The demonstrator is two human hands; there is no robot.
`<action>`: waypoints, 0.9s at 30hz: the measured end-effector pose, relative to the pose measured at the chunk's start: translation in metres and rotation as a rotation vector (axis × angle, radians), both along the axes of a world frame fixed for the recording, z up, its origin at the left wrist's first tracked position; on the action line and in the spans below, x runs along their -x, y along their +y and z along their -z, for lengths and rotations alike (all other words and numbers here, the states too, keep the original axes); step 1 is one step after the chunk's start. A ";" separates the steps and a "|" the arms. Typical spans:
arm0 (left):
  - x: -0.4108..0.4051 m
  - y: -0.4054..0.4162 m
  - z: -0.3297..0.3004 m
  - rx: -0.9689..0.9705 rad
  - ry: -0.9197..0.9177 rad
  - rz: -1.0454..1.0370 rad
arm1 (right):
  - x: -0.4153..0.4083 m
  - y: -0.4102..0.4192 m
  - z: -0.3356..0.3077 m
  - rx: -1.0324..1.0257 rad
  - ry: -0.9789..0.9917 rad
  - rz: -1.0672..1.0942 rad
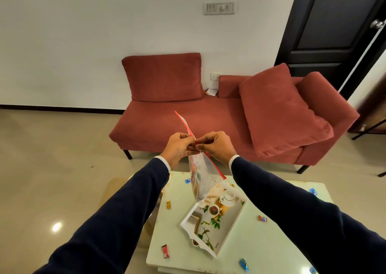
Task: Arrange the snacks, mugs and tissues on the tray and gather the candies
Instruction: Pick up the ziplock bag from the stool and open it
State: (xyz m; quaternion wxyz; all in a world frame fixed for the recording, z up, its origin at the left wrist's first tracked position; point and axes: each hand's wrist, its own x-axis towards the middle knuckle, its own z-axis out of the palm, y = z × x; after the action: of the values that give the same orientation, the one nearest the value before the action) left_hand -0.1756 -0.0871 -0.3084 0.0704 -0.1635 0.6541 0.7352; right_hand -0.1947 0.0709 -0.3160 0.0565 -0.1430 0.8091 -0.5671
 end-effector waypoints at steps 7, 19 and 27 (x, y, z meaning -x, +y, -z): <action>-0.001 0.000 -0.003 -0.065 -0.005 -0.033 | 0.001 0.002 0.002 -0.063 0.084 0.025; -0.006 -0.011 0.008 -0.131 -0.004 -0.008 | -0.004 -0.001 0.003 0.066 -0.018 -0.005; -0.010 -0.014 0.007 -0.112 -0.021 0.050 | -0.002 -0.007 -0.003 -0.005 -0.065 0.031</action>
State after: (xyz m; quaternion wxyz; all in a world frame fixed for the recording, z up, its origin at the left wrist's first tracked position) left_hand -0.1654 -0.1008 -0.3158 0.1049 -0.1504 0.6150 0.7669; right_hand -0.1928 0.0635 -0.3127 0.0743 -0.1118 0.8105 -0.5701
